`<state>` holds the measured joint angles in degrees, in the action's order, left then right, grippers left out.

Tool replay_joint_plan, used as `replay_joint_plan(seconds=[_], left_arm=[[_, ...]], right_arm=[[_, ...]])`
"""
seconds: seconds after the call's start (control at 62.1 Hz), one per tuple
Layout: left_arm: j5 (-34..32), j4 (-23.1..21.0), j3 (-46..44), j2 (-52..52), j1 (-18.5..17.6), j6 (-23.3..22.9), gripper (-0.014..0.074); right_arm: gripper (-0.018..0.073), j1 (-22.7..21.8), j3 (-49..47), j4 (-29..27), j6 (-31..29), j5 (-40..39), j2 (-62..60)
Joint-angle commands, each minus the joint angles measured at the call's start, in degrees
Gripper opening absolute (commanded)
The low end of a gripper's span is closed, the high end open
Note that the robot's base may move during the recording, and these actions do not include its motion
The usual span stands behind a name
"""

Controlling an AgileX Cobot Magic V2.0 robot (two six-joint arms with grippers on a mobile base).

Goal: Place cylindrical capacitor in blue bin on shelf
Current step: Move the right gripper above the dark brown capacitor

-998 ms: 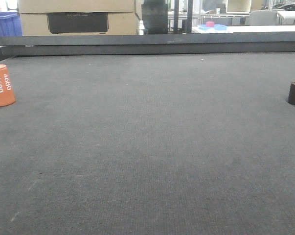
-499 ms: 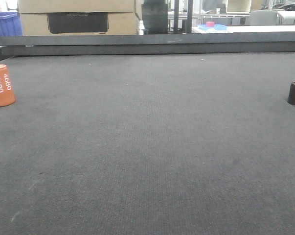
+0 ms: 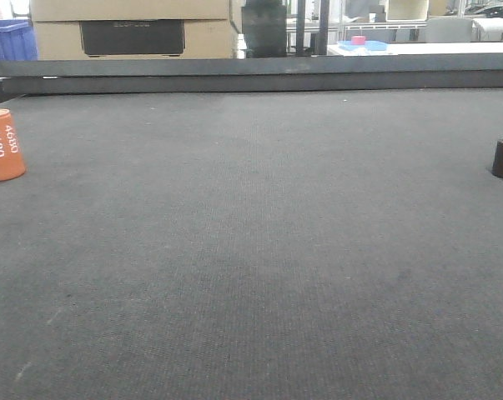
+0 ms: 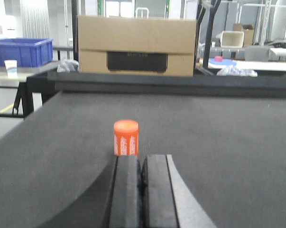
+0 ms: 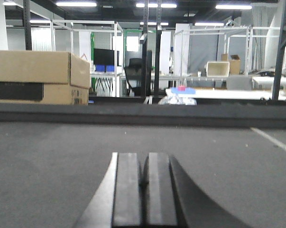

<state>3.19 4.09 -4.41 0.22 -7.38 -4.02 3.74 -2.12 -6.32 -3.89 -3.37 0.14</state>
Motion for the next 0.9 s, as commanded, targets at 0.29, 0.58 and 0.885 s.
replay_joint_plan(seconds=[0.29, 0.58, 0.885], left_arm=[[16.4, 0.4, -22.3, 17.4, 0.3, -0.3, -0.0111], [32.6, 0.2, -40.9, 42.8, 0.3, -0.3, -0.0111], [30.0, 0.0, -48.5, 56.7, 0.3, -0.7, -0.0111]], right_arm=[[-0.0168, -0.1, -19.9, -0.4, 0.1, 15.5, 17.3], [-0.0168, -0.1, -37.1, -0.4, 0.1, 28.2, 44.0], [-0.0168, -0.1, -52.8, -0.4, 0.1, 42.1, 63.1]])
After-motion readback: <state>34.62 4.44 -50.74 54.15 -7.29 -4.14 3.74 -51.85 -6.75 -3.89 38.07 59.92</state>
